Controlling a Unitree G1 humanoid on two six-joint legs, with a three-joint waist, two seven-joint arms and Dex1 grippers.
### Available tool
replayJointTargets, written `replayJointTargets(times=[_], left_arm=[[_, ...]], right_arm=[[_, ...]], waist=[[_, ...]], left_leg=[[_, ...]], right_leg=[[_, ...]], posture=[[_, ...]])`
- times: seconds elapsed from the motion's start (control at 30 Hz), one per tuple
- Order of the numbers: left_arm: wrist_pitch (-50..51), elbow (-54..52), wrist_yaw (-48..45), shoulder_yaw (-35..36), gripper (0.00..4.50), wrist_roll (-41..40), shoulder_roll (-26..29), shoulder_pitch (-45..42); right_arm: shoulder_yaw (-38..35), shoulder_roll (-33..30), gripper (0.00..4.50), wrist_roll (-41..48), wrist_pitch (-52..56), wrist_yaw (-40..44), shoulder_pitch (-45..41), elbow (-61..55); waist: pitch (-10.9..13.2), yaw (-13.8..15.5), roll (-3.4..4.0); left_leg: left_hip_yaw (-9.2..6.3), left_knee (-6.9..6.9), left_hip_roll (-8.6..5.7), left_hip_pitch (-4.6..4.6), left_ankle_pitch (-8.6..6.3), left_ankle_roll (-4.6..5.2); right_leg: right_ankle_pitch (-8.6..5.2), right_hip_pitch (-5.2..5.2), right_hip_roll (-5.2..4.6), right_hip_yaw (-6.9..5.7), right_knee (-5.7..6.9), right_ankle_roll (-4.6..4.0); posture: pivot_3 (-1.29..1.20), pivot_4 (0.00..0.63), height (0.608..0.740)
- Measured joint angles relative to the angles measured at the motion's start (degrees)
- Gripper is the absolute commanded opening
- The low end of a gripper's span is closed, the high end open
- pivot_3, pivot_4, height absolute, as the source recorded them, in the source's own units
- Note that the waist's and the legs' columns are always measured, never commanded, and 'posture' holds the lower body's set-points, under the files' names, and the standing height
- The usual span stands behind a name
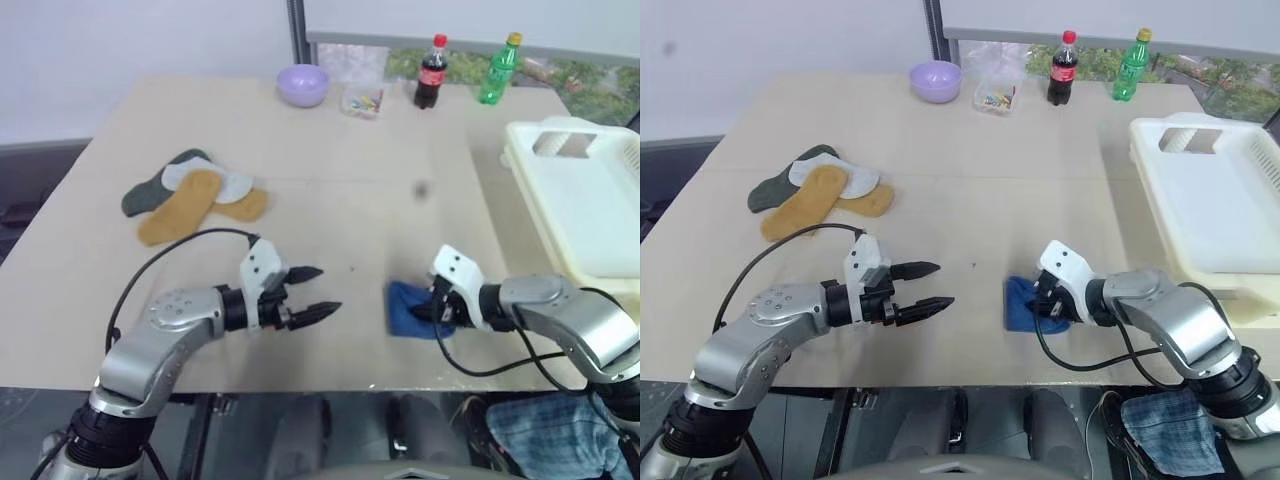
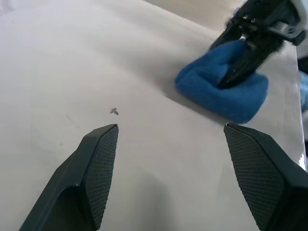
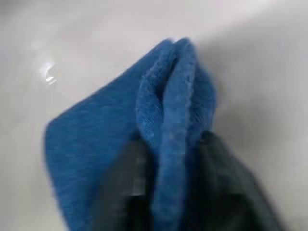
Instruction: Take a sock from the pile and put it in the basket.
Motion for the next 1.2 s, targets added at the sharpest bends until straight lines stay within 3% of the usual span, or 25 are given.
replayJointTargets(times=[0.2,0.37,0.43,0.53,0.7,0.87,0.97,1.0,1.1,1.2], left_arm=[[-2.68,0.48,-5.13,-0.69,3.75,0.05,1.73,0.04],[-3.99,0.62,-8.15,-0.80,3.75,-1.05,1.43,-1.61],[-4.17,0.71,-8.24,-1.00,3.75,-1.69,-0.52,-3.55],[-4.32,1.63,-6.62,-1.51,3.75,-2.12,-4.72,-6.31],[-6.14,3.41,-2.17,-3.04,3.75,-1.91,-12.42,-12.27],[-7.93,6.17,0.93,-5.07,3.75,-0.29,-17.39,-14.89],[-8.69,7.15,2.16,-5.42,3.75,0.39,-18.30,-15.19],[-8.81,7.29,2.43,-5.46,3.75,0.56,-18.45,-15.29],[-9.09,7.61,3.04,-5.61,3.75,0.77,-19.46,-16.04],[-9.23,7.68,3.86,-5.59,3.75,0.76,-20.09,-16.65]], right_arm=[[-2.54,1.10,0.05,2.96,0.17,3.26,-0.65,3.58],[-22.64,13.44,0.05,17.38,13.45,-1.42,0.76,6.84],[-35.62,16.78,0.05,21.61,16.72,-7.53,-2.73,7.33],[-47.32,20.85,0.05,23.04,17.01,-17.03,-8.32,9.25],[-59.10,20.77,0.05,15.94,9.88,-36.55,-19.38,14.80],[-59.57,19.51,0.05,4.54,-2.32,-48.96,-23.03,28.87],[-57.18,17.08,0.05,-0.24,-7.45,-50.93,-23.84,40.11],[-56.67,16.57,1.07,-1.00,-8.06,-50.99,-23.98,42.32],[-55.74,15.89,2.24,-2.34,-10.39,-51.01,-24.91,50.72],[-55.42,14.63,3.72,-2.99,-13.85,-50.52,-25.55,55.21]], waist=[[-0.18,0.27,-0.27],[0.00,0.46,-0.06],[0.03,0.68,0.00],[0.06,0.96,0.06],[0.08,0.83,0.12],[0.07,0.23,0.16],[0.10,-0.49,0.21],[0.10,-0.65,0.22],[0.12,-0.87,0.25],[0.13,-0.81,0.30]], left_leg=[[0.01,-0.19,0.03,-0.02,0.00,0.00],[0.08,-0.28,0.03,-0.08,0.00,0.00],[0.10,-0.27,-0.02,-0.06,0.00,0.01],[0.10,-0.24,-0.09,-0.08,0.00,0.01],[0.43,-0.27,-0.13,-0.11,0.01,0.01],[0.56,-0.35,-0.13,-0.13,0.01,0.01],[0.59,-0.36,-0.13,-0.15,0.01,0.01],[0.59,-0.36,-0.13,-0.15,0.01,0.02],[0.58,-0.36,-0.11,-0.12,0.01,0.02],[0.58,-0.36,-0.11,-0.11,0.01,0.02]], right_leg=[[0.01,0.00,-0.02,-0.03,-0.19,0.00],[0.08,-0.06,0.03,0.04,-0.19,0.10],[0.15,-0.05,0.03,0.04,-0.20,0.22],[0.16,-0.05,0.07,0.05,-0.18,0.25],[0.19,-0.05,0.15,0.07,-0.25,0.29],[0.19,-0.12,0.18,0.22,-0.29,0.30],[0.20,-0.17,0.18,0.27,-0.29,0.30],[0.20,-0.17,0.18,0.29,-0.28,0.30],[0.21,-0.17,0.22,0.35,-0.27,0.31],[0.22,-0.16,0.22,0.34,-0.27,0.34]], posture=[[0.00,0.150,0.740],[0.00,0.150,0.740],[0.00,0.150,0.740],[0.00,0.150,0.740],[0.00,0.150,0.740],[0.00,0.150,0.740],[0.00,0.150,0.740],[0.00,0.150,0.740],[0.00,0.150,0.740],[0.00,0.150,0.740]])
